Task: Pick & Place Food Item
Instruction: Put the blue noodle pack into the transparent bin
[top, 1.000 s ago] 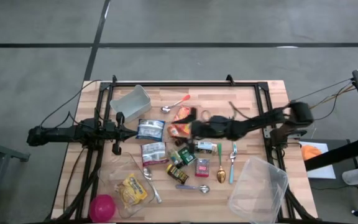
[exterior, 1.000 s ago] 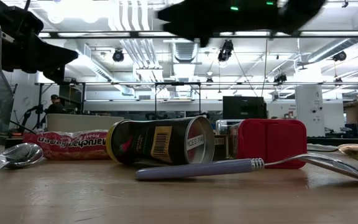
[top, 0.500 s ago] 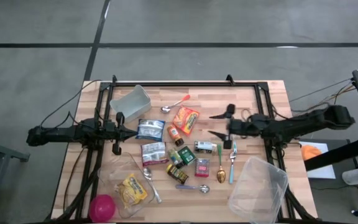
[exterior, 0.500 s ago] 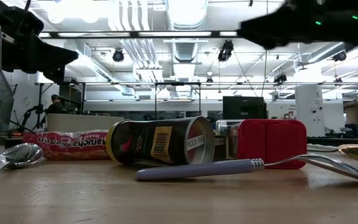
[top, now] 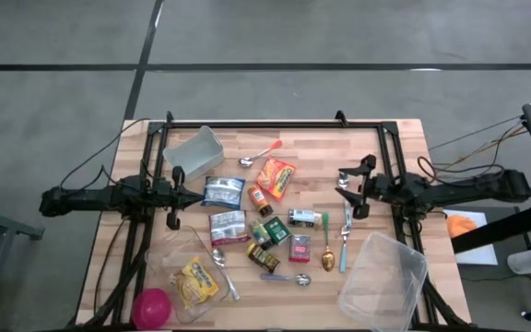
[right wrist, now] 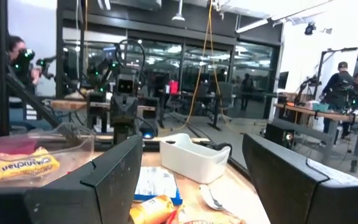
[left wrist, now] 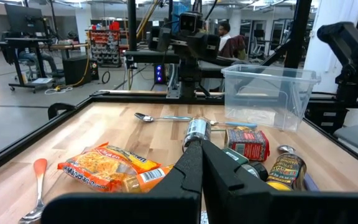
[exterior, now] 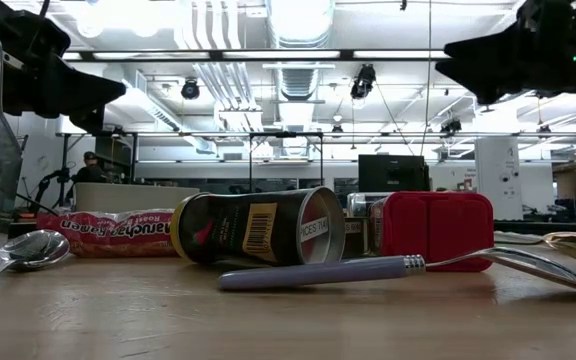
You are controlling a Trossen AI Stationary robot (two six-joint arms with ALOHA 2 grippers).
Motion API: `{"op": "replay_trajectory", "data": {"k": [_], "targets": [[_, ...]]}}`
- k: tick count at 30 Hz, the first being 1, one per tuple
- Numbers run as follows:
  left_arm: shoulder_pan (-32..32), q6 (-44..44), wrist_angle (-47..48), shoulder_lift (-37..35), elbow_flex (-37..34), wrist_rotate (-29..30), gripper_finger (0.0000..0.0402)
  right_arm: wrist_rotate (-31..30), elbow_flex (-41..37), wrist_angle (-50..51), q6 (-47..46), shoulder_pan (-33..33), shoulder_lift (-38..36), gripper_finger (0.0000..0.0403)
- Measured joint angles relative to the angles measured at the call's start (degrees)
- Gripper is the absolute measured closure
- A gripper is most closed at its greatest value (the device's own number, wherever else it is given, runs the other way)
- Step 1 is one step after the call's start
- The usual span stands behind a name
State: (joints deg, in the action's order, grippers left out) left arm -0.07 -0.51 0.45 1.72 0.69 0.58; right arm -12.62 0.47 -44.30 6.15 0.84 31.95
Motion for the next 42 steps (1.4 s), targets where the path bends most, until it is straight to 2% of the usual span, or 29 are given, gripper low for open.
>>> {"op": "replay_trajectory", "data": {"k": [8, 29, 31, 35, 39, 42], "targets": [[0.02, 0.02, 0.00, 0.00, 0.00, 0.00, 0.0402, -0.03, 0.00, 4.05, -2.62, 0.00, -1.72, 0.0126], [0.02, 0.02, 0.02, 0.00, 0.00, -0.01, 0.0402, -0.15, 0.00, 3.60, -2.99, 0.00, -1.43, 0.0126], [0.02, 0.01, 0.02, 0.00, 0.00, 0.00, 0.0402, -2.68, 0.02, 2.74, -5.17, 0.01, -1.40, 0.0126], [0.00, 0.00, 0.02, 0.00, 0.00, 0.00, 0.0402, -8.69, 0.02, 1.98, -16.26, -0.01, -1.45, 0.0126], [0.01, 0.01, 0.02, 0.00, 0.00, -0.02, 0.0402, -8.79, 0.02, 2.04, -22.66, 0.00, -1.22, 0.0126], [0.02, 0.02, 0.02, 0.00, 0.00, 0.00, 0.0402, -8.81, 0.02, 2.13, -22.66, 0.00, -0.99, 0.0126]]}}
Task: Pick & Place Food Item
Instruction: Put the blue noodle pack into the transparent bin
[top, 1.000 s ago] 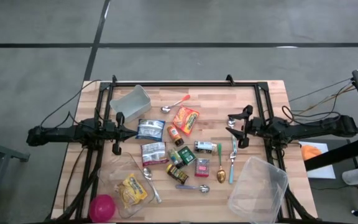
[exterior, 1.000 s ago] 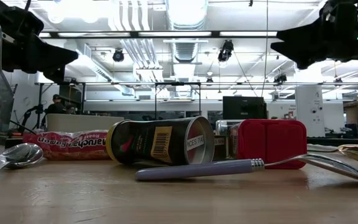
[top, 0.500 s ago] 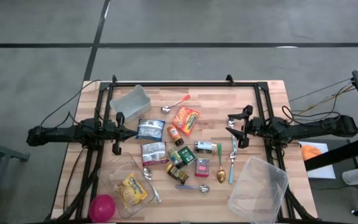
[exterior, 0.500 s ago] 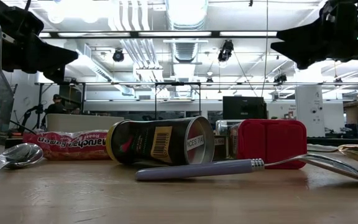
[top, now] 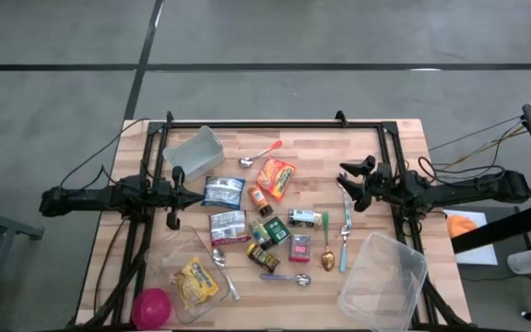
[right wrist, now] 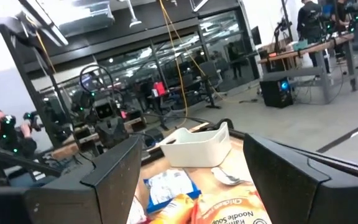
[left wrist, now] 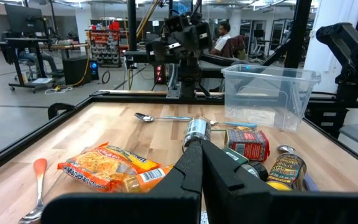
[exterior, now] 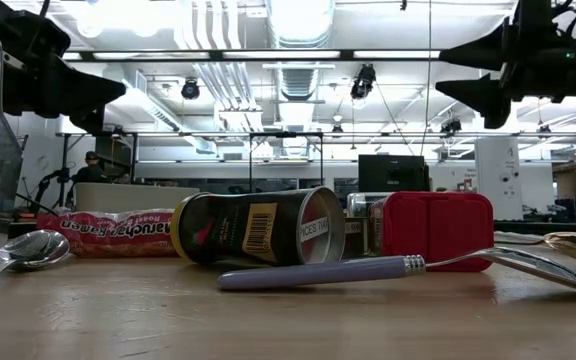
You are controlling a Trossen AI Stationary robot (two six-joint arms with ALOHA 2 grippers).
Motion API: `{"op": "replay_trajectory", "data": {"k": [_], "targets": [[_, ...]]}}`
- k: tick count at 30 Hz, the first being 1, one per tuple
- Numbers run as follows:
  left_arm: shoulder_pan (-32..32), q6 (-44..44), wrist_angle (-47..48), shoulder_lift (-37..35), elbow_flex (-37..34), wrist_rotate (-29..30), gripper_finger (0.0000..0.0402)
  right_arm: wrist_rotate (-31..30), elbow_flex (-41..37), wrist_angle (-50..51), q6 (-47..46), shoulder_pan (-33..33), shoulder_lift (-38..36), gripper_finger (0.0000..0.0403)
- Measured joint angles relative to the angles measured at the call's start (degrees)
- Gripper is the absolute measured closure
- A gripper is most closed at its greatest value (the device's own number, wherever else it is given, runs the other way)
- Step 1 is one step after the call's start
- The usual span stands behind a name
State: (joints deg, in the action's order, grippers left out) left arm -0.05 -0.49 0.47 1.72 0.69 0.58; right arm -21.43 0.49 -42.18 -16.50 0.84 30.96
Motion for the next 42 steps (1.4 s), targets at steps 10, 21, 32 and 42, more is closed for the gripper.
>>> {"op": "replay_trajectory", "data": {"k": [10, 21, 32, 42], "targets": [[-0.01, -4.00, -3.48, 0.00, -0.07, -0.03, 0.0402, -0.02, 0.00, -0.02, 1.04, 0.00, 0.00, 0.0126], [0.00, -20.09, -0.05, 5.36, 0.98, 6.98, 0.0402, -0.04, 0.00, -0.02, 1.06, 0.00, 0.00, 0.0126], [0.02, -21.02, 1.44, 25.65, 11.17, 10.62, 0.0402, -0.04, 0.00, -0.02, 1.06, 0.00, 0.00, 0.0126], [0.09, -35.59, 29.38, 41.50, 31.61, 15.41, 0.0402, -0.04, 0.00, -0.02, 1.06, 0.00, 0.00, 0.0126]]}}
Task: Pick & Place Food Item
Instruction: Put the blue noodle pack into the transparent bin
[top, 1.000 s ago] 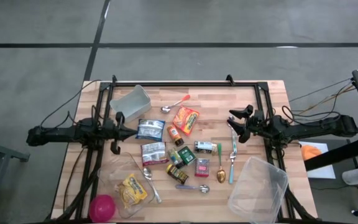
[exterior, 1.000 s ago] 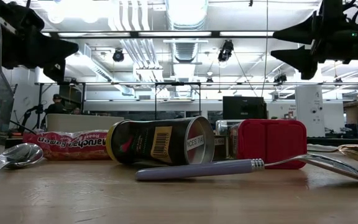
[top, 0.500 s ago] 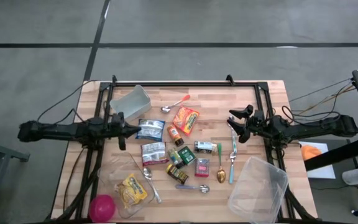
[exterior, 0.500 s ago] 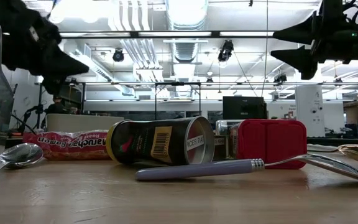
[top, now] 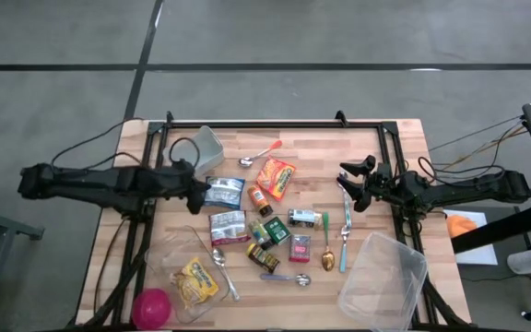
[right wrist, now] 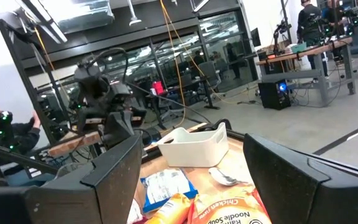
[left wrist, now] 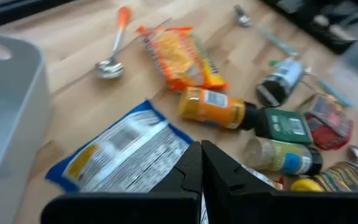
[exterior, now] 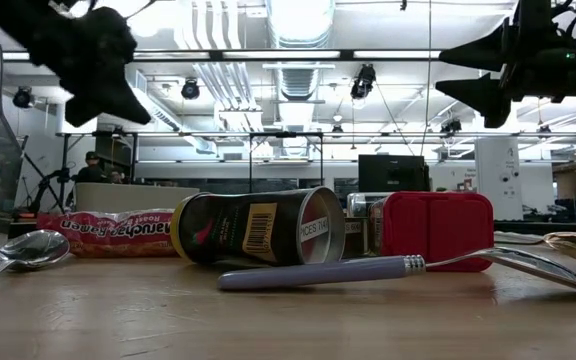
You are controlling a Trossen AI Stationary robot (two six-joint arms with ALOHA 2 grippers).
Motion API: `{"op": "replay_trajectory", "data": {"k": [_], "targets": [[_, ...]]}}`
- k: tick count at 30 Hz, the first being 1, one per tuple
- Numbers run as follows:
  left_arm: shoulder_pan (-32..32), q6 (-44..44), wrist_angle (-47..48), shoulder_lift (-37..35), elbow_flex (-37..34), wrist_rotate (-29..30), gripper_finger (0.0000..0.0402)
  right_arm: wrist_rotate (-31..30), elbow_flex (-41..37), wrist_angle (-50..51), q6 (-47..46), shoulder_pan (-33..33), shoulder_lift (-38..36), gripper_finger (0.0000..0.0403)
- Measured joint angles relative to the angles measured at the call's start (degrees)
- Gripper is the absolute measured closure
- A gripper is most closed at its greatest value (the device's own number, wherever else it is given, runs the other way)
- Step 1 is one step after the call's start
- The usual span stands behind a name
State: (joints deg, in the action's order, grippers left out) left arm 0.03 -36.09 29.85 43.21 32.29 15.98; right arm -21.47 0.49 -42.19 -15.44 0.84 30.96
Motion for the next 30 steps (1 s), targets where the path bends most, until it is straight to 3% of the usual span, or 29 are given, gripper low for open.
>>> {"op": "replay_trajectory", "data": {"k": [6, 13, 19, 30], "targets": [[0.02, -8.06, 18.06, 10.34, 11.72, 0.07, 0.0402, -0.01, 0.00, 0.00, 0.00, -0.01, -0.02, 0.0126], [0.02, -14.17, 29.26, 20.61, 17.43, -0.08, 0.0401, -0.02, 0.00, 0.00, 0.00, 0.00, -0.02, 0.0126], [0.02, -16.69, 28.04, 25.46, 17.60, -3.57, 0.0402, -0.02, 0.00, 0.00, 0.00, -0.01, -0.02, 0.0126], [0.02, -19.70, 26.93, 28.68, 16.92, -3.78, 0.0402, -0.02, 0.00, 0.02, 0.00, -0.02, 0.00, 0.0126]]}}
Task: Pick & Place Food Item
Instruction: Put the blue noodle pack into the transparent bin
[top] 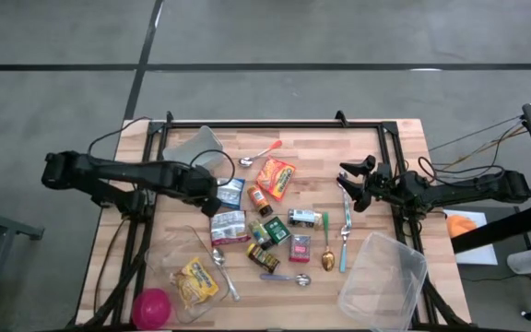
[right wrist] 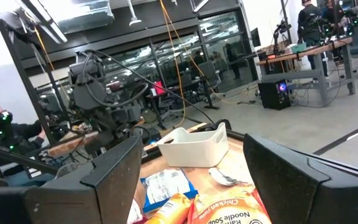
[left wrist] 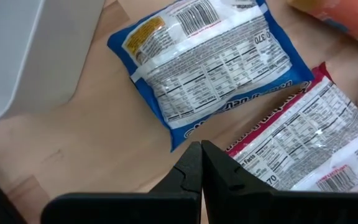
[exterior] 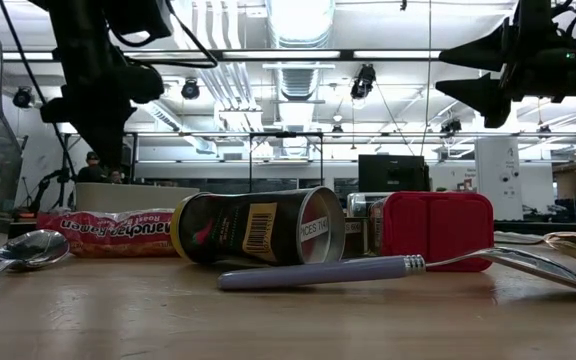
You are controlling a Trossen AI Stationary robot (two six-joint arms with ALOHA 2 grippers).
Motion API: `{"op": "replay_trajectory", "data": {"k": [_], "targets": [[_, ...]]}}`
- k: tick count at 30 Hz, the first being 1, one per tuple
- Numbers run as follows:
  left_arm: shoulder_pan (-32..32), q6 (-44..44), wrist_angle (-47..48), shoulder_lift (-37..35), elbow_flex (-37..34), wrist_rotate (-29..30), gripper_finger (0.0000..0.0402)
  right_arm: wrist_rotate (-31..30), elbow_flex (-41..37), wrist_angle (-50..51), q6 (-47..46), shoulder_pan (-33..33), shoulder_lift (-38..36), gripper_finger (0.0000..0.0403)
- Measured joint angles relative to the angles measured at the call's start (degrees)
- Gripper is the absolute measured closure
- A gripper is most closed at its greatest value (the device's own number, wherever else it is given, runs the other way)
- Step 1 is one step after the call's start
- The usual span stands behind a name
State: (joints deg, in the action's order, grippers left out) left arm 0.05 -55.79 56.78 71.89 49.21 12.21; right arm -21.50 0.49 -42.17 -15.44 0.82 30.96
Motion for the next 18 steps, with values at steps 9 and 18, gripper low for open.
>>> {"op": "replay_trajectory", "data": {"k": [9, 18], "targets": [[0.28, -1.30, -0.29, -0.03, -0.04, -0.22, 0.0402, 0.00, 0.00, 0.00, 0.00, 0.01, -0.02, 0.0126], [0.28, -3.03, 0.56, -0.03, -0.04, -0.23, 0.0333, 0.00, 0.00, -0.02, 0.00, 0.00, -0.02, 0.0126]]}}
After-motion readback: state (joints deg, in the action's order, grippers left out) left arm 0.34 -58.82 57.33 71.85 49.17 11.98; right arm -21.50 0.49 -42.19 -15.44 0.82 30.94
